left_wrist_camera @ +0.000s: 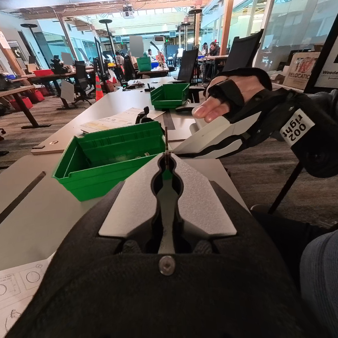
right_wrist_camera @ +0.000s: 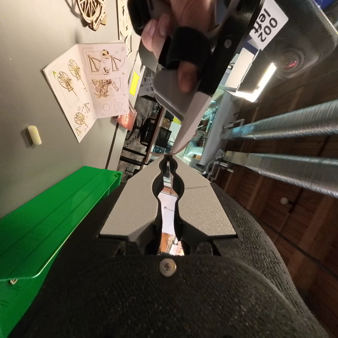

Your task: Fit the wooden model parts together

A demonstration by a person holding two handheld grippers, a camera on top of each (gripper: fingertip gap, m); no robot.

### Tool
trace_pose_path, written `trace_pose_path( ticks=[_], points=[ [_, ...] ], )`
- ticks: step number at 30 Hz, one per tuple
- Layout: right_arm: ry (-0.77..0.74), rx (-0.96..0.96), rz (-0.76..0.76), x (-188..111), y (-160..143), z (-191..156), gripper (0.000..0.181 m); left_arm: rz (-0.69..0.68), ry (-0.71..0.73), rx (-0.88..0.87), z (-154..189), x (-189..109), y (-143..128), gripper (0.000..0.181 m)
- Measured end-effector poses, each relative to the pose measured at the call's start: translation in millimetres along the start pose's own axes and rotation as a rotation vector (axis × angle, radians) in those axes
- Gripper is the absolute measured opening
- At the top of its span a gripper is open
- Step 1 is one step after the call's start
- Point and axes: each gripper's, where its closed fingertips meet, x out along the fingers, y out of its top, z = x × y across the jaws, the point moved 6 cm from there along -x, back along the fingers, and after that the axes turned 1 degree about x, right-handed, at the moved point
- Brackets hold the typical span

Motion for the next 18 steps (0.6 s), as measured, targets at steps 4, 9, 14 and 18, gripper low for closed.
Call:
trace_pose_path(
  ticks=[4,9,14,18],
  points=[
    [0.008,-0.001,-0.006,0.4,-0.1,-1.5,0.000,-0.005,0.001,-0.008,-0.7,-0.9,0.5,0.001],
    [0.019,-0.016,-0.007,1.3,3.2,-8.2,0.000,-0.031,0.002,0.000,-2.6,1.6,-5.4,0.001],
    [0.015,-0.001,-0.014,1.6,1.7,-7.6,0.000,-0.042,-0.009,0.001,-1.9,2.9,-7.3,0.001],
    [0.022,0.003,-0.009,1.8,1.7,-8.1,0.000,-0.044,-0.006,0.003,-1.5,2.8,-6.9,0.001]
  ],
)
